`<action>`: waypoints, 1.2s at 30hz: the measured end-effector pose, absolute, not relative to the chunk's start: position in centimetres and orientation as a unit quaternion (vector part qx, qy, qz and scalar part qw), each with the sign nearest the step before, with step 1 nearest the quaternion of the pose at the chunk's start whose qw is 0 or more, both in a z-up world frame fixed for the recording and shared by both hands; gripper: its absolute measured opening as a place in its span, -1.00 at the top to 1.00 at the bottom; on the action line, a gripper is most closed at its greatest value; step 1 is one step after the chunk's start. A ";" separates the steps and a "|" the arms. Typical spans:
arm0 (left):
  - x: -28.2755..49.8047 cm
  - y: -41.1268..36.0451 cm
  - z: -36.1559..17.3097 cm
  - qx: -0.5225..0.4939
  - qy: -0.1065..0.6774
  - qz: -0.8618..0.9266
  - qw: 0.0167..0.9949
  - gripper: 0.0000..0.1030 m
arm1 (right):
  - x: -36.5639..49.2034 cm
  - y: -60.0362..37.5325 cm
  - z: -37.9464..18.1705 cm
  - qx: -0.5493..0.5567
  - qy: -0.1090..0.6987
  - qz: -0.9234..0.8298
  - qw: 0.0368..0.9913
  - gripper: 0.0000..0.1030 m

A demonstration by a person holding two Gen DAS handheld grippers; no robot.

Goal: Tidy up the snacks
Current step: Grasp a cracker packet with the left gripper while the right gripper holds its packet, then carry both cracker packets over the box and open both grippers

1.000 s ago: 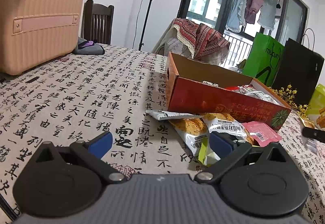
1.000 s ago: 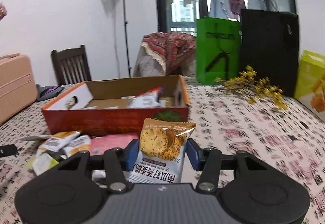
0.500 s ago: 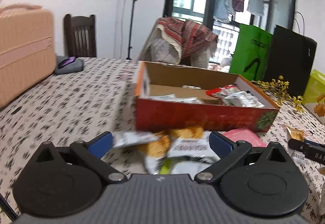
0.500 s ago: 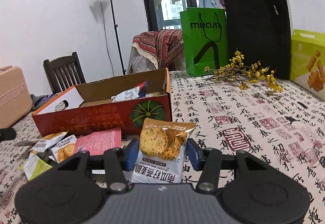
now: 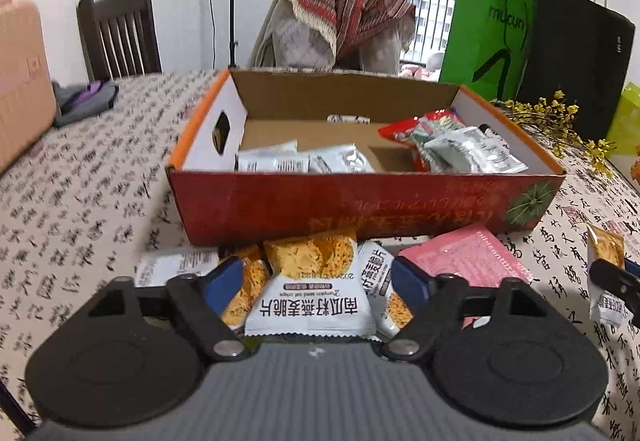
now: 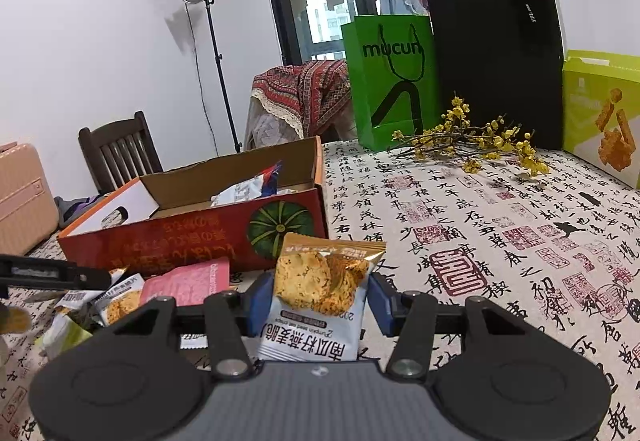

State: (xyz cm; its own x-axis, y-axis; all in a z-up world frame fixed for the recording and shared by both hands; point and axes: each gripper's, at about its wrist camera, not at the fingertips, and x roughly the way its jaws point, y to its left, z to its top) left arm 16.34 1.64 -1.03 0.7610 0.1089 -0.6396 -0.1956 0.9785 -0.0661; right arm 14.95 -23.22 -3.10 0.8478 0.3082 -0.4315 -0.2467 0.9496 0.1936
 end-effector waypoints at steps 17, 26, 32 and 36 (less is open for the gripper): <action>15.7 2.7 -1.2 -0.095 0.329 0.071 0.937 0.04 | 15.0 -23.3 -3.2 0.069 0.235 0.144 0.959 0.01; 13.2 2.6 1.3 -0.081 0.282 0.062 0.954 0.04 | 14.4 -23.0 -2.4 0.067 0.222 0.155 0.960 0.01; 12.3 2.7 3.7 -0.075 0.245 0.051 0.965 0.04 | 14.1 -22.6 -0.3 0.069 0.208 0.172 0.960 0.01; 12.6 2.8 5.2 -0.072 0.223 0.050 0.971 0.04 | 14.6 -21.7 1.6 0.060 0.193 0.180 0.963 0.01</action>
State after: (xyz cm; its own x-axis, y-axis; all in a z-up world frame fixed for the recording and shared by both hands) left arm 12.63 2.78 5.18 0.8953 0.0642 -0.4409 -0.1286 0.9847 -0.1176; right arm 14.59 -21.75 1.60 0.8604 0.3704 -0.3500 -0.3242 0.9277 0.1848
